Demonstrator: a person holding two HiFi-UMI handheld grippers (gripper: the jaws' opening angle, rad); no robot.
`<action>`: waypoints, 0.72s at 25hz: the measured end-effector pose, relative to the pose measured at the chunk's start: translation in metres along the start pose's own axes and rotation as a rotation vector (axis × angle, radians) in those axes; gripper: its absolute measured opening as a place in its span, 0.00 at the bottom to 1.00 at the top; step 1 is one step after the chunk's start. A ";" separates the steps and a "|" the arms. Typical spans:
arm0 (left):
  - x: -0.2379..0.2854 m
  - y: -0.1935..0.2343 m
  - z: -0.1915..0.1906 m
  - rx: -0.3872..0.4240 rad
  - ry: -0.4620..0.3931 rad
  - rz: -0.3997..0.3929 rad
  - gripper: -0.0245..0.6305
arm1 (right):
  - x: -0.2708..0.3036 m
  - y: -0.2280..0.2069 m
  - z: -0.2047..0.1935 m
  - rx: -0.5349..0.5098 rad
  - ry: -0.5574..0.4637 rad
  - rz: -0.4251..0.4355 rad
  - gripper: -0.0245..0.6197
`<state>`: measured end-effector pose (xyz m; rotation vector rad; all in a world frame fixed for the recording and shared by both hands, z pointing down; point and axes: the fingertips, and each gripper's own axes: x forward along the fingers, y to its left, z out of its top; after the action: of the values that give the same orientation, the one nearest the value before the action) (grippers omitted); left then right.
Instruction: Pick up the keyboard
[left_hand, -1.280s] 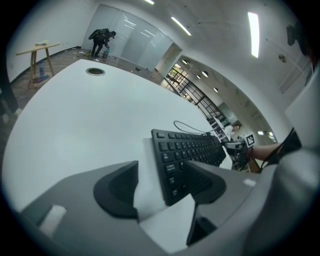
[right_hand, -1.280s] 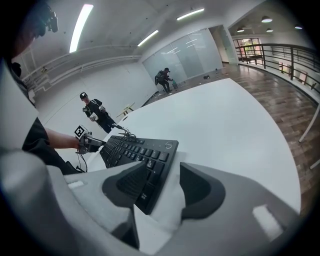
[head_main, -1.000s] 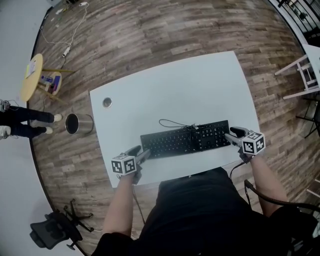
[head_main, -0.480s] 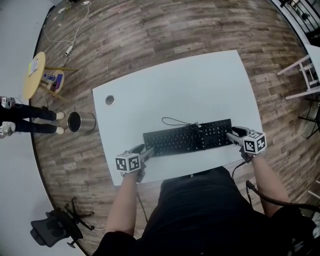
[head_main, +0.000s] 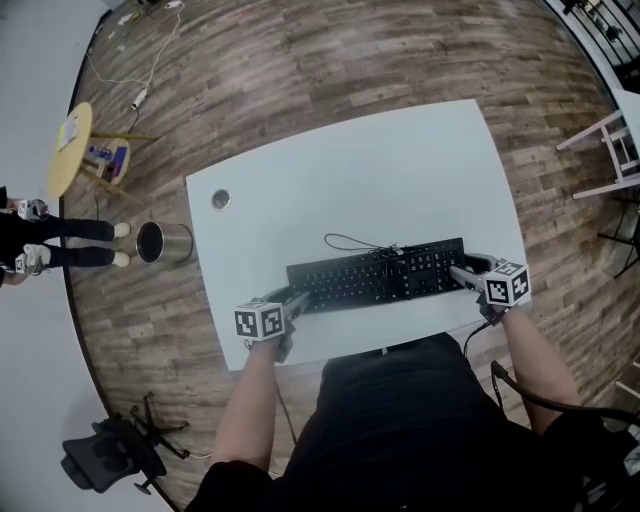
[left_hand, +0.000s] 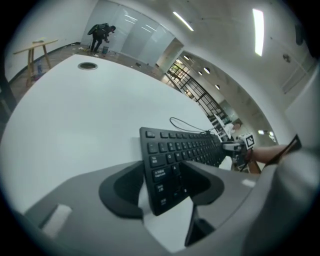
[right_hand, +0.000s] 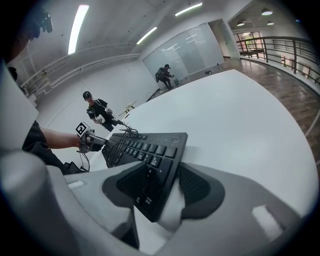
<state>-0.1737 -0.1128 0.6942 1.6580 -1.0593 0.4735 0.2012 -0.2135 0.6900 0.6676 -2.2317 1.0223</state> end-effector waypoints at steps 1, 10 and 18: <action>-0.001 0.003 -0.001 0.009 0.007 0.011 0.39 | 0.001 0.000 0.000 0.001 -0.005 0.007 0.35; -0.004 0.011 0.005 -0.100 -0.033 -0.016 0.28 | 0.000 0.003 0.002 0.046 -0.017 0.056 0.35; -0.004 0.010 0.004 -0.140 -0.015 0.009 0.27 | 0.001 0.002 0.003 0.086 -0.035 0.038 0.34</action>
<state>-0.1855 -0.1155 0.6952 1.5356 -1.0870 0.3847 0.1982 -0.2149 0.6882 0.6872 -2.2491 1.1393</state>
